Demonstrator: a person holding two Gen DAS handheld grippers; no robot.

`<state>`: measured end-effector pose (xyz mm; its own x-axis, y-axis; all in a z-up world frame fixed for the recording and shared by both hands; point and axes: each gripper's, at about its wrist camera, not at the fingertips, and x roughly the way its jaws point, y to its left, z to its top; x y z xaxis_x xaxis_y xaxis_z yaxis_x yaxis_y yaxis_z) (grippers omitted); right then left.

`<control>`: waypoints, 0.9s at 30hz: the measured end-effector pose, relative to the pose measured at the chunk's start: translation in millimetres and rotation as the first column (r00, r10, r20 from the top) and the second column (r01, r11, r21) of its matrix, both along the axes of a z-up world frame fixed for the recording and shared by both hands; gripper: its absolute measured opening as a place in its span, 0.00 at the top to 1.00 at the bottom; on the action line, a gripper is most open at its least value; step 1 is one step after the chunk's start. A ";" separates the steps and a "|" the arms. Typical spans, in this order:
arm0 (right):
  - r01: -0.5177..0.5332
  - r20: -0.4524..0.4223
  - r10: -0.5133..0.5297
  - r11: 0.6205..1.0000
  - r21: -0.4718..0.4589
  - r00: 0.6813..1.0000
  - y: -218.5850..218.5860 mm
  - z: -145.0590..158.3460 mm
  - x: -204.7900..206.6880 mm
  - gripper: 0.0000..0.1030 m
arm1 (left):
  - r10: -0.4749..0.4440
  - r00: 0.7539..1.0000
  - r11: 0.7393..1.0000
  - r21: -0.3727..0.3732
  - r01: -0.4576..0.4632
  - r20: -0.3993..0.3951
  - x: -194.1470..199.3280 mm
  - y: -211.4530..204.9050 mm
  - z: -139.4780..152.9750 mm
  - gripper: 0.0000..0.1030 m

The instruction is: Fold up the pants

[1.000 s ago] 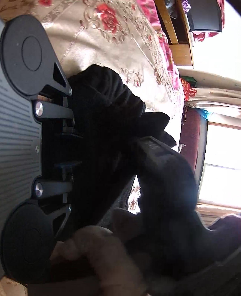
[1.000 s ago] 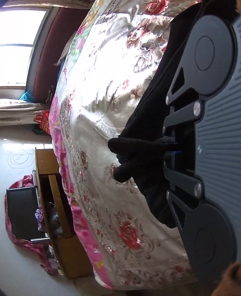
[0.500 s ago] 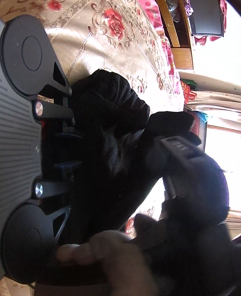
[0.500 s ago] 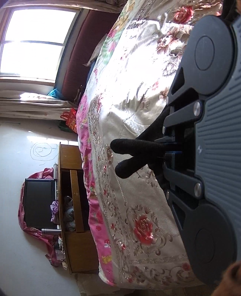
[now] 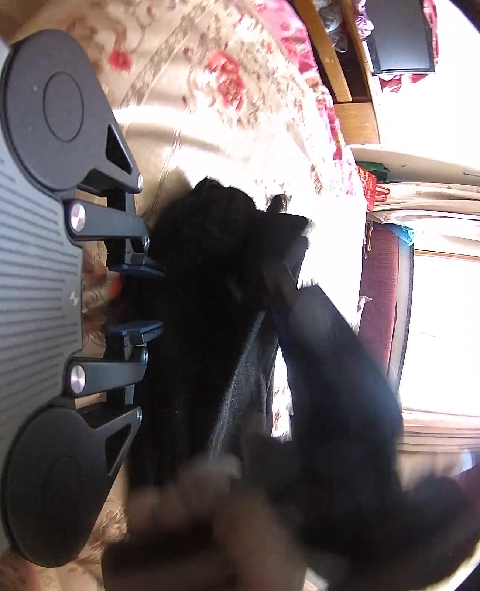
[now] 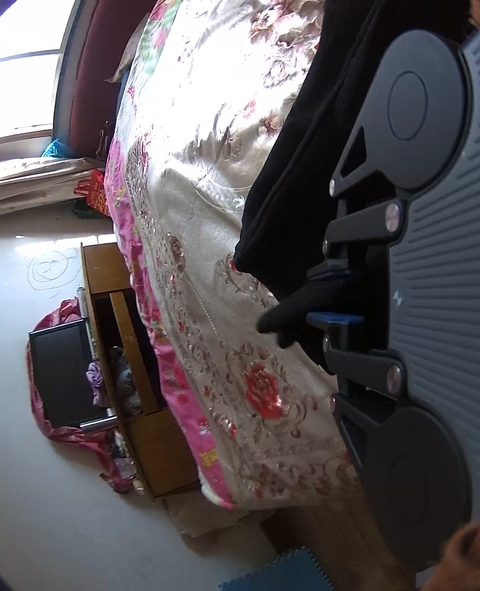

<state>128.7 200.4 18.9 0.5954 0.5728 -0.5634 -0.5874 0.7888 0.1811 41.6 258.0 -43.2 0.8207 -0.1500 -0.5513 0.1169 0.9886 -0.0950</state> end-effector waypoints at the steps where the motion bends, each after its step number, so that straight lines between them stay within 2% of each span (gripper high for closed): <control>1: 0.019 -0.004 -0.018 0.999 0.037 1.000 -13.7 4.8 -5.4 0.77 | -0.007 1.000 1.000 0.018 0.007 0.010 -3.7 -0.3 7.0 0.60; 4: 0.108 -0.050 -0.104 0.988 0.109 0.993 -60.4 12.0 -14.7 0.75 | -0.028 0.998 0.997 0.075 0.023 0.055 -10.7 -7.3 28.2 0.60; 8: 0.302 -0.048 -0.299 0.952 0.047 0.953 -137.7 11.2 -29.0 0.75 | -0.072 0.988 0.993 0.104 0.058 0.137 8.3 -22.7 50.6 0.58; 11: 0.456 -0.052 -0.454 0.889 0.028 0.889 -199.8 2.2 -40.7 0.73 | -0.104 0.981 0.987 0.138 0.081 0.162 37.1 -40.4 48.7 0.58; 13: 0.550 -0.102 -0.544 0.835 0.031 0.833 -236.6 -10.6 -43.1 0.71 | -0.120 0.982 0.984 0.149 0.098 0.143 56.1 -51.5 42.1 0.58; 15: 0.592 -0.134 -0.584 0.805 0.031 0.801 -260.5 -24.2 -45.7 0.71 | -0.134 0.986 0.982 0.147 0.119 0.101 70.9 -59.2 30.2 0.58; 16: 0.601 -0.151 -0.589 0.798 0.042 0.794 -267.7 -29.9 -46.5 0.71 | -0.149 0.988 0.979 0.150 0.140 0.050 76.3 -62.9 20.6 0.58; 17: 0.598 -0.199 -0.575 0.798 0.074 0.793 -277.0 -38.1 -46.0 0.71 | -0.160 0.987 0.973 0.165 0.161 -0.016 84.0 -67.9 7.3 0.57; 18: 0.596 -0.251 -0.558 0.795 0.110 0.791 -284.3 -46.1 -44.9 0.71 | -0.167 0.985 0.968 0.182 0.173 -0.048 86.9 -70.1 -4.0 0.56; 20: 0.591 -0.337 -0.517 0.789 0.169 0.787 -296.5 -62.8 -41.4 0.71 | -0.189 0.981 0.958 0.210 0.194 -0.047 80.4 -75.1 -12.4 0.55; 22: 0.587 -0.386 -0.488 0.784 0.200 0.783 -305.7 -73.9 -42.8 0.69 | -0.186 0.981 0.958 0.212 0.195 -0.061 73.1 -81.3 -1.2 0.53; 24: 0.581 -0.439 -0.436 0.763 0.282 0.785 -318.2 -82.7 -46.2 0.69 | -0.186 0.980 0.955 0.223 0.197 -0.070 76.9 -83.4 6.0 0.51; 27: 0.578 -0.528 -0.335 0.708 0.405 0.780 -334.6 -102.6 -40.3 0.65 | -0.196 0.977 0.943 0.259 0.210 -0.080 81.2 -85.0 8.3 0.50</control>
